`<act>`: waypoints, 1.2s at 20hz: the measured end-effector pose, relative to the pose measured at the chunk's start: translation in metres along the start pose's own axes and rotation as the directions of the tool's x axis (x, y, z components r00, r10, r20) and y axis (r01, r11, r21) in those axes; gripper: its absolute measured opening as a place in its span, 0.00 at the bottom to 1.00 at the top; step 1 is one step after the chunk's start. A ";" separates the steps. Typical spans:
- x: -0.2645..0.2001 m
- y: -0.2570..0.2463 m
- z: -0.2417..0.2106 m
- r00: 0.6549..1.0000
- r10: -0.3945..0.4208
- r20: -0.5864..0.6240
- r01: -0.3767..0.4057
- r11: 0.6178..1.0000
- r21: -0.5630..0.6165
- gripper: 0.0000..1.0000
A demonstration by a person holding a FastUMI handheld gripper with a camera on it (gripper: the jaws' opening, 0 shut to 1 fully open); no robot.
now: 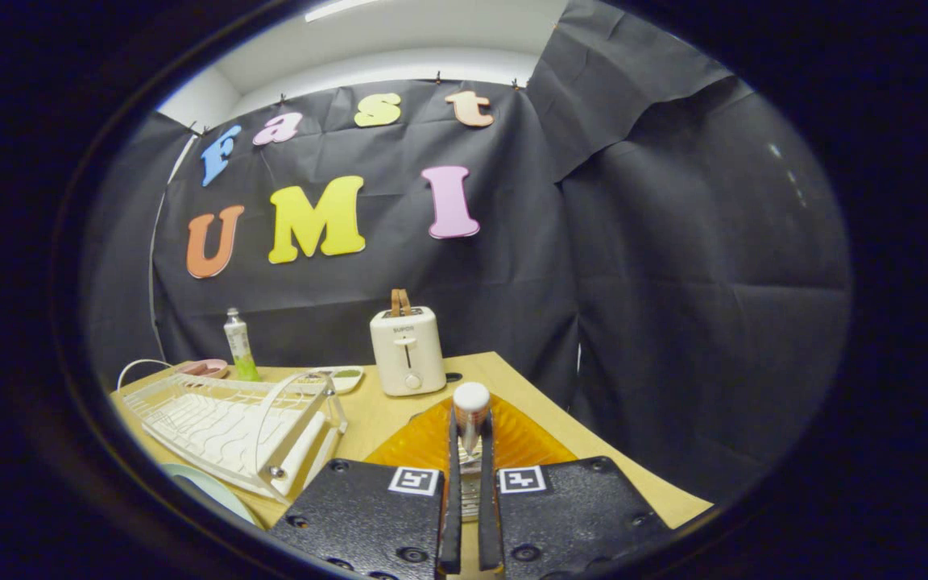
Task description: Take the plate from the dish rack, then take the spoon from the basket and place it into the plate.
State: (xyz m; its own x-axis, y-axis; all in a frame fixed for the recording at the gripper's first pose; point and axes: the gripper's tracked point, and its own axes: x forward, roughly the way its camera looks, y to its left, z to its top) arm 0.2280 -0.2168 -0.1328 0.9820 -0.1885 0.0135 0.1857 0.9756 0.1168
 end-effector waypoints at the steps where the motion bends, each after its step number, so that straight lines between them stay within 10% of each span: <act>1: -0.002 0.002 0.008 1.000 -0.009 0.018 0.009 1.000 -0.004 0.14; 17: -0.106 0.063 0.052 0.999 -0.031 -0.015 0.031 0.999 0.029 0.14; 24: -0.155 0.137 0.025 0.984 0.155 -0.089 -0.158 0.987 -0.026 0.14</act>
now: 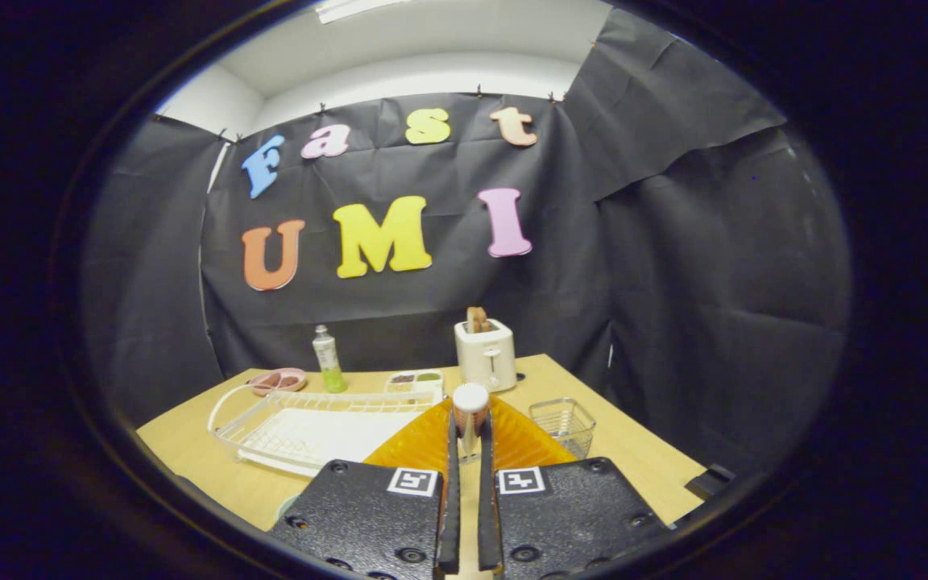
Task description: Take the plate from the dish rack, then take the spoon from the basket and place it into the plate.
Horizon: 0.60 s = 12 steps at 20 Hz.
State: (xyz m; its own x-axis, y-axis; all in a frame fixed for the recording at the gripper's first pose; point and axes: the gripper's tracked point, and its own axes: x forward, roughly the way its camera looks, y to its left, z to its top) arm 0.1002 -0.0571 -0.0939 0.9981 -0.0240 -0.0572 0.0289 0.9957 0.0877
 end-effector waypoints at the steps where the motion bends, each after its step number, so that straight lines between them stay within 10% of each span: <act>1: 0.000 0.010 -0.007 1.000 0.019 -0.013 -0.019 1.000 -0.008 0.14; 12: 0.004 0.127 -0.068 0.970 0.191 -0.149 -0.202 0.978 -0.056 0.16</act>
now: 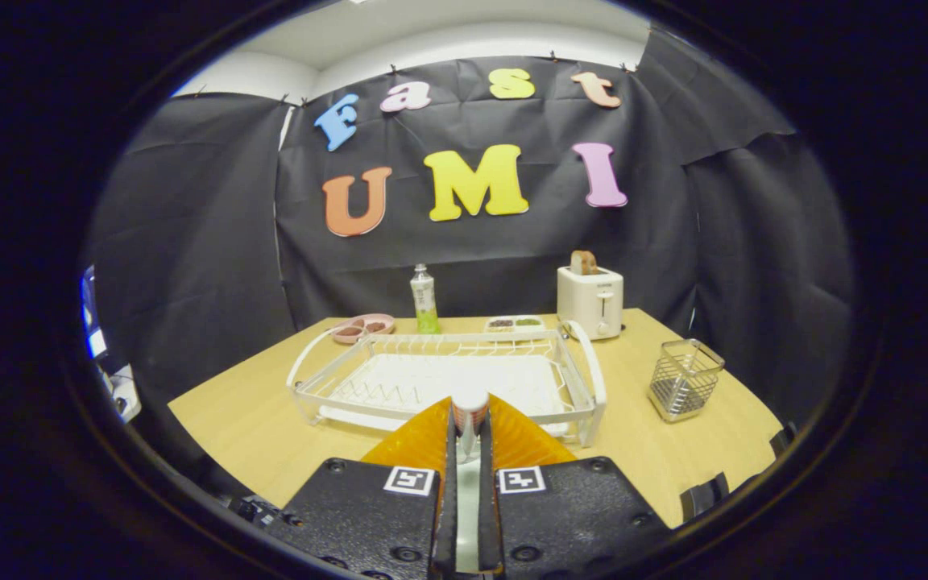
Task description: Take the plate from the dish rack, then take the spoon from the basket and place it into the plate.
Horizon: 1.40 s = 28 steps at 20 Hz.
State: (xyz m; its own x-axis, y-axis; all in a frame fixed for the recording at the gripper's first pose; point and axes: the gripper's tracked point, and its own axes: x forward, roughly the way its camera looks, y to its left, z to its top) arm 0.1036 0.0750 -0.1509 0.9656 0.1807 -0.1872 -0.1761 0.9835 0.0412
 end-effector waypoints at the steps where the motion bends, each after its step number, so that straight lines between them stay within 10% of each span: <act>1: 0.001 0.005 -0.002 1.000 0.005 -0.008 -0.005 1.000 -0.002 0.16; 22: -0.047 -0.034 0.016 0.989 -0.079 0.126 0.075 0.996 0.039 0.24; 28: -0.070 -0.045 0.028 0.976 -0.137 0.169 0.135 0.991 0.023 0.51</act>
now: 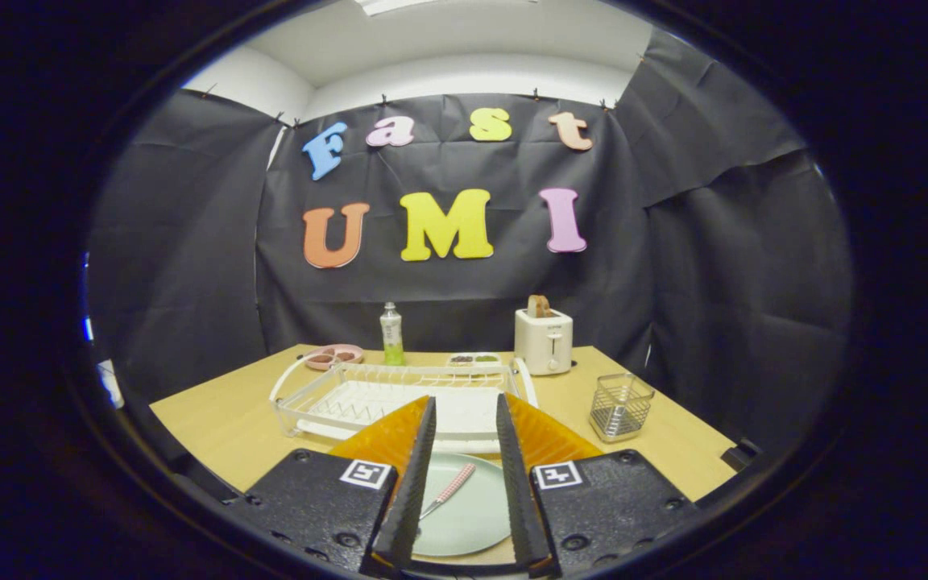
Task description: Take the plate from the dish rack, then take the spoon from the basket and place it into the plate.
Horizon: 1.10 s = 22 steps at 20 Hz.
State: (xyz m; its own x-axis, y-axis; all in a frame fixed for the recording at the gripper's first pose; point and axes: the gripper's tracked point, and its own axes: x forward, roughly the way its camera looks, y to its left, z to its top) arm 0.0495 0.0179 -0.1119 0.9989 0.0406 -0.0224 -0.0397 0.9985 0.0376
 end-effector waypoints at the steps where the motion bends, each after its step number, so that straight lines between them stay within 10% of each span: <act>1: -0.004 -0.002 0.003 1.000 -0.002 0.002 0.002 1.000 0.007 0.52; 9: -0.045 -0.013 0.034 0.998 -0.039 0.045 0.038 0.999 0.031 1.00; 22: -0.105 -0.022 0.089 0.984 -0.065 0.164 0.067 0.998 -0.002 1.00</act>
State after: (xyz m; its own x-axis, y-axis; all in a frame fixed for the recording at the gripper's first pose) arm -0.0524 -0.0117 -0.0211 0.9897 -0.0314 0.1397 0.0269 0.9991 0.0338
